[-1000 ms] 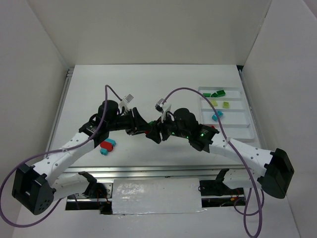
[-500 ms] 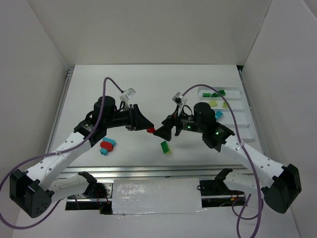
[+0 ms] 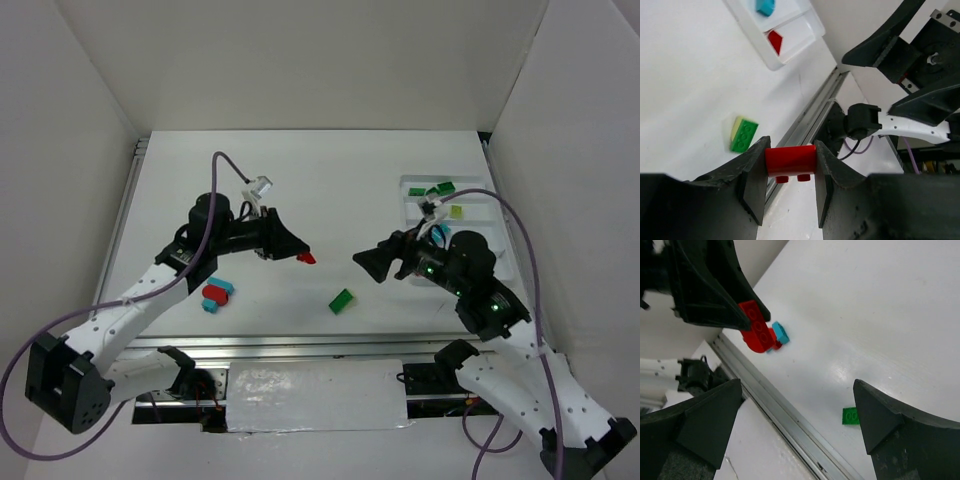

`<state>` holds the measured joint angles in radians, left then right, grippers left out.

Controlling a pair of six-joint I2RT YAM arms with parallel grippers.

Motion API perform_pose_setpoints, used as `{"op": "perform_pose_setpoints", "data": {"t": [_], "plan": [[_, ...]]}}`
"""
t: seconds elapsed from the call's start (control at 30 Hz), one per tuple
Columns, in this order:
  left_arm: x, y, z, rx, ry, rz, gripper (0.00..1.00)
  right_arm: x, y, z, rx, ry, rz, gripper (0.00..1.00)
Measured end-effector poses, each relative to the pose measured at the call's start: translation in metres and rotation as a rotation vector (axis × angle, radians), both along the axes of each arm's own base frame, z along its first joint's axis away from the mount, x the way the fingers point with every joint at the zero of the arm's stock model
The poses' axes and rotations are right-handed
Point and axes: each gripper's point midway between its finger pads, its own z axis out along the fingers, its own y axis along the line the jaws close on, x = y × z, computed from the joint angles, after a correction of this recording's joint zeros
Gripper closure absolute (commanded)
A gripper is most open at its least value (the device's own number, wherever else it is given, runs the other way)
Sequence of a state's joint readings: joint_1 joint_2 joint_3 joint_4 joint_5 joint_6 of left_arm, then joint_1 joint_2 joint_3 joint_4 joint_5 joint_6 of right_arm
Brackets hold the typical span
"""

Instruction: Sort the legos into containers by color

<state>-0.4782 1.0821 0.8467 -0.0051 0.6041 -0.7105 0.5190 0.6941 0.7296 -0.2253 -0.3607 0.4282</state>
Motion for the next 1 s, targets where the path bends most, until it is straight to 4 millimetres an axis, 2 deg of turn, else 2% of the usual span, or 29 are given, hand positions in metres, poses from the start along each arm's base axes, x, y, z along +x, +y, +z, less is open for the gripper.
{"op": "perform_pose_setpoints", "data": {"t": [0.07, 0.17, 0.23, 0.3, 0.47, 0.5, 0.53, 0.63, 0.73, 0.83, 0.87, 0.9, 1.0], "plan": [[0.003, -0.013, 0.001, -0.016, -0.019, -0.042, 1.00, -0.006, -0.017, 0.019, 0.032, -0.017, -0.086, 0.00], [0.012, -0.050, -0.006, 0.011, -0.024, -0.106, 1.00, -0.015, -0.045, 0.056, 0.101, -0.052, -0.223, 0.00], [0.028, -0.088, -0.009, 0.041, -0.030, -0.139, 1.00, -0.025, -0.064, 0.081, 0.159, -0.084, -0.296, 0.00], [0.045, -0.129, -0.011, 0.061, -0.053, -0.161, 1.00, -0.034, -0.080, 0.097, 0.205, -0.101, -0.356, 0.00], [0.090, -0.222, -0.033, 0.117, -0.110, -0.163, 0.98, -0.052, -0.105, 0.101, 0.236, -0.071, -0.443, 0.00], [0.097, -0.234, -0.036, 0.125, -0.119, -0.159, 0.97, -0.055, -0.108, 0.101, 0.236, -0.064, -0.453, 0.00], [0.106, -0.258, -0.047, 0.142, -0.134, -0.158, 0.92, -0.057, -0.110, 0.100, 0.237, -0.059, -0.459, 0.00], [0.118, -0.300, -0.073, 0.174, -0.151, -0.153, 0.87, -0.064, -0.116, 0.100, 0.235, -0.042, -0.472, 0.00], [0.117, -0.323, -0.103, 0.200, -0.149, -0.170, 0.81, -0.070, -0.120, 0.098, 0.231, -0.034, -0.473, 0.00], [0.107, -0.335, -0.127, 0.216, -0.131, -0.193, 0.76, -0.076, -0.123, 0.095, 0.224, -0.027, -0.473, 0.00], [0.105, -0.338, -0.130, 0.210, -0.129, -0.196, 0.73, -0.078, -0.124, 0.095, 0.221, -0.025, -0.474, 0.00], [0.103, -0.342, -0.132, 0.203, -0.125, -0.197, 0.66, -0.080, -0.125, 0.095, 0.219, -0.023, -0.474, 0.00], [0.097, -0.354, -0.131, 0.182, -0.138, -0.205, 0.57, -0.085, -0.128, 0.097, 0.219, -0.025, -0.474, 0.00]]}}
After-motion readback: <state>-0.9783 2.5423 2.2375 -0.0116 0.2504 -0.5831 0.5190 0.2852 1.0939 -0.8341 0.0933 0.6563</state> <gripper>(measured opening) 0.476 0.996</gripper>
